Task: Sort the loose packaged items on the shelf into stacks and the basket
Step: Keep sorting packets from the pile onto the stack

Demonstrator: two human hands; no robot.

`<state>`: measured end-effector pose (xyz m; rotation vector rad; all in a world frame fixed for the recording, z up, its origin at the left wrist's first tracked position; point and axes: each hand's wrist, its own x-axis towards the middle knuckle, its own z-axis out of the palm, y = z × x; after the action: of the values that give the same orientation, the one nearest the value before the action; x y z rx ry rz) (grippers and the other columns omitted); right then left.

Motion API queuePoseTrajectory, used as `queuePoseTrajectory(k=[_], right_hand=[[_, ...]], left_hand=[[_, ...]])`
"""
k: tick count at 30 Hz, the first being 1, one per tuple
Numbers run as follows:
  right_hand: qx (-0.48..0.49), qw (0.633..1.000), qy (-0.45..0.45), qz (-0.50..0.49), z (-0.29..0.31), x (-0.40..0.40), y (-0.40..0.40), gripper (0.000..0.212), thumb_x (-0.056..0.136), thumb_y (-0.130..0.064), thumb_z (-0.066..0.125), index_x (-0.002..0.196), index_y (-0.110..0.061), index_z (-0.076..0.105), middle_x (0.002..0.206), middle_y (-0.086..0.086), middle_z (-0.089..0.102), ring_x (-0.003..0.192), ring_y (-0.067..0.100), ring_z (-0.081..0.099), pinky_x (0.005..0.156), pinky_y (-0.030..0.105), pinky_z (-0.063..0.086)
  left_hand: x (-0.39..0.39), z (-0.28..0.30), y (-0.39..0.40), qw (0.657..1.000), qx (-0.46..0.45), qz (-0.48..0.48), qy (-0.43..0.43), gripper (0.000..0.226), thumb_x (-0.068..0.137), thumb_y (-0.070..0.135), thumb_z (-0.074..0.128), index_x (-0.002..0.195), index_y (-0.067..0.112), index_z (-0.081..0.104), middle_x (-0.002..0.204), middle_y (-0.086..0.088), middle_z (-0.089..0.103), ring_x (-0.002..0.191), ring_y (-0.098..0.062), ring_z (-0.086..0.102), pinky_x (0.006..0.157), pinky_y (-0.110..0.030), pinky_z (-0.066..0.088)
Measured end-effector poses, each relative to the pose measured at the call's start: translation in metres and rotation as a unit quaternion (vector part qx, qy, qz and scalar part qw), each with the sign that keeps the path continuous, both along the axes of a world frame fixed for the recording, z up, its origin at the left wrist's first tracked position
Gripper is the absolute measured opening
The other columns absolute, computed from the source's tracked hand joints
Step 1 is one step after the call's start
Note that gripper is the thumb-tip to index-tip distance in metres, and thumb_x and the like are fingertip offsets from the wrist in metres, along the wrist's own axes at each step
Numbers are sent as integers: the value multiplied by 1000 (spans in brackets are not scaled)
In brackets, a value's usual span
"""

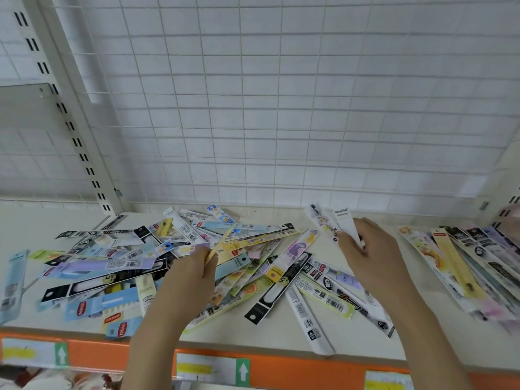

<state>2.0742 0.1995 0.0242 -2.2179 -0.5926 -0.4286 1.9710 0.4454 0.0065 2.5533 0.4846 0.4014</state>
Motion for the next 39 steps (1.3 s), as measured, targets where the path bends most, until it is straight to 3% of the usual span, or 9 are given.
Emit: queuePoseTrajectory(k=[4, 11, 14, 19, 22, 26, 30, 34, 39], right_hand=[[-58, 997, -18, -51, -1, 4, -7, 58, 74, -53, 20, 74, -3, 49, 60, 14, 53, 72, 24, 43, 66, 34, 29], [-26, 999, 4, -24, 1, 11, -19, 21, 94, -17, 40, 103, -16, 59, 59, 1, 50, 68, 23, 44, 65, 35, 37], [25, 998, 60, -5, 3, 14, -27, 21, 95, -16, 40, 87, -6, 57, 54, 18, 49, 52, 28, 43, 48, 24, 28], [21, 998, 55, -18, -1, 21, -33, 39, 89, -39, 58, 73, -4, 57, 55, 7, 56, 51, 19, 46, 51, 19, 35], [-20, 996, 79, -38, -4, 28, -40, 23, 85, -32, 64, 92, -12, 54, 79, 6, 65, 60, 22, 54, 54, 24, 38], [-37, 993, 105, -34, -6, 33, -47, 37, 90, -22, 56, 123, -25, 40, 89, -1, 62, 58, 15, 52, 53, 22, 37], [-38, 993, 115, -16, -5, 38, -53, 6, 89, -20, 49, 91, -26, 47, 53, -3, 45, 49, 17, 43, 51, 31, 33], [-20, 994, 103, -17, -6, 43, -55, 36, 91, -44, 46, 66, -19, 39, 48, -1, 39, 50, 19, 41, 52, 32, 31], [-21, 991, 128, 24, -9, 47, -59, 37, 97, -38, 37, 86, -6, 54, 73, 11, 63, 69, 25, 61, 66, 38, 47]], left_hand=[[5, -1, -9, 1000, -13, -17, 14, 30, 100, 24, 36, 73, 13, 45, 56, 0, 44, 50, -15, 39, 49, -25, 27], [18, 1, -25, 999, -7, -20, 32, 35, 98, 25, 38, 63, 20, 37, 55, 1, 43, 48, -14, 40, 48, -26, 28], [25, 1, -34, 999, -7, -22, 43, 33, 97, 26, 41, 65, 18, 41, 55, 2, 45, 49, -14, 41, 50, -26, 30], [35, -4, -48, 998, -22, -17, 59, 26, 93, 33, 49, 85, 10, 57, 65, 1, 55, 56, -13, 47, 50, -22, 33], [40, -8, -55, 997, -29, -28, 62, 21, 91, 33, 52, 79, 15, 55, 70, 2, 57, 60, -12, 49, 53, -22, 35], [46, -8, -68, 997, -31, -29, 64, 29, 89, 33, 55, 65, 24, 42, 70, 8, 53, 61, -8, 46, 52, -19, 34], [48, -10, -80, 995, -41, -21, 89, 29, 80, 45, 64, 74, 19, 52, 72, 5, 58, 64, -12, 54, 60, -25, 42], [48, -14, -92, 990, -23, -26, 139, 36, 75, 46, 69, 78, 16, 49, 73, 4, 52, 62, -14, 46, 58, -25, 37], [47, -13, -94, 993, -13, 3, 121, 18, 89, 30, 56, 77, 16, 53, 72, 3, 53, 59, -13, 47, 53, -23, 36]])
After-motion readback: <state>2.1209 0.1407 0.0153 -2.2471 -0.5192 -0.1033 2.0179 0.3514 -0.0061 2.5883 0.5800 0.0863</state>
